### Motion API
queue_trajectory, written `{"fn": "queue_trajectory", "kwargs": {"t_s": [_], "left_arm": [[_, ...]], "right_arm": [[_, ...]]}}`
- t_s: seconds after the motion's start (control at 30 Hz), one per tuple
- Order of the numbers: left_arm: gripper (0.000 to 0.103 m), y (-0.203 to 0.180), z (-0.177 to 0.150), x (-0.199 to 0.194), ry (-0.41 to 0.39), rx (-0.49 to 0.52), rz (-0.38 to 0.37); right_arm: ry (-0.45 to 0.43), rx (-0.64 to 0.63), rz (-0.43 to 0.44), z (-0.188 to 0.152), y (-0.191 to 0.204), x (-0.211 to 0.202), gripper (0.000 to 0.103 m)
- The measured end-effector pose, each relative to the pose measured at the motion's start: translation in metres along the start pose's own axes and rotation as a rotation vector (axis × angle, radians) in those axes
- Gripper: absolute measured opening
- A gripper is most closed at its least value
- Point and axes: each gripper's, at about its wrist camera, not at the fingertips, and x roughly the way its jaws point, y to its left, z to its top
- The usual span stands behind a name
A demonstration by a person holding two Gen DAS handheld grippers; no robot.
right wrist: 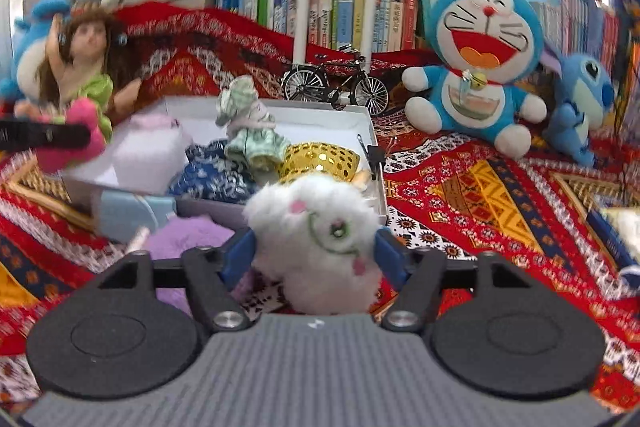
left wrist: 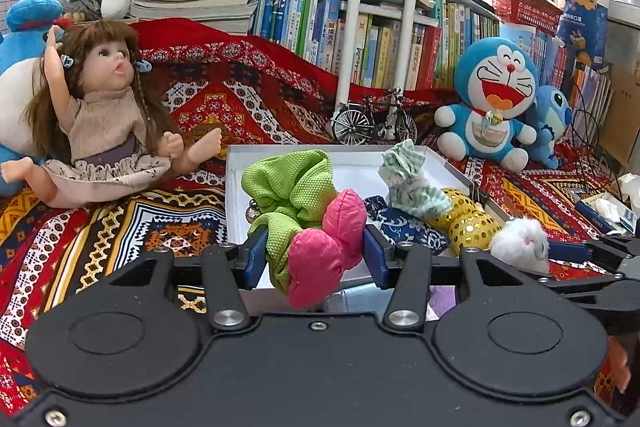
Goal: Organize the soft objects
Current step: 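Carry the scrunchie and white plush into the white box and open both tools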
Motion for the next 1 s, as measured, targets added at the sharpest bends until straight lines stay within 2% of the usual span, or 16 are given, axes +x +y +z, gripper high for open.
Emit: {"fn": "queue_trajectory", "kwargs": {"t_s": [0.1,0.17,0.23,0.47,0.7,0.87,1.0], "left_arm": [[0.047,-0.002,0.000,0.002,0.003,0.009,-0.004],[0.047,-0.003,-0.001,0.003,0.005,0.012,-0.006],[0.047,-0.004,0.000,0.004,0.005,0.012,-0.006],[0.047,-0.001,0.004,0.008,0.003,0.010,-0.001],[0.047,0.001,0.037,0.025,-0.019,0.007,-0.029],[0.047,0.000,0.068,0.054,0.002,-0.036,-0.097],[0.047,-0.001,0.085,0.086,0.041,-0.078,-0.126]], "right_arm": [[0.010,0.022,0.012,0.002,-0.001,0.007,0.085],[0.026,0.045,0.014,0.003,-0.004,0.013,0.085],[0.047,0.081,0.018,0.003,-0.008,0.016,0.071],[0.021,0.147,0.052,0.012,-0.019,0.000,0.067],[-0.014,0.222,0.121,0.059,-0.037,0.000,0.068],[0.001,0.288,0.204,0.100,-0.049,0.029,0.069],[0.043,0.356,0.224,0.117,-0.054,0.061,0.069]]}}
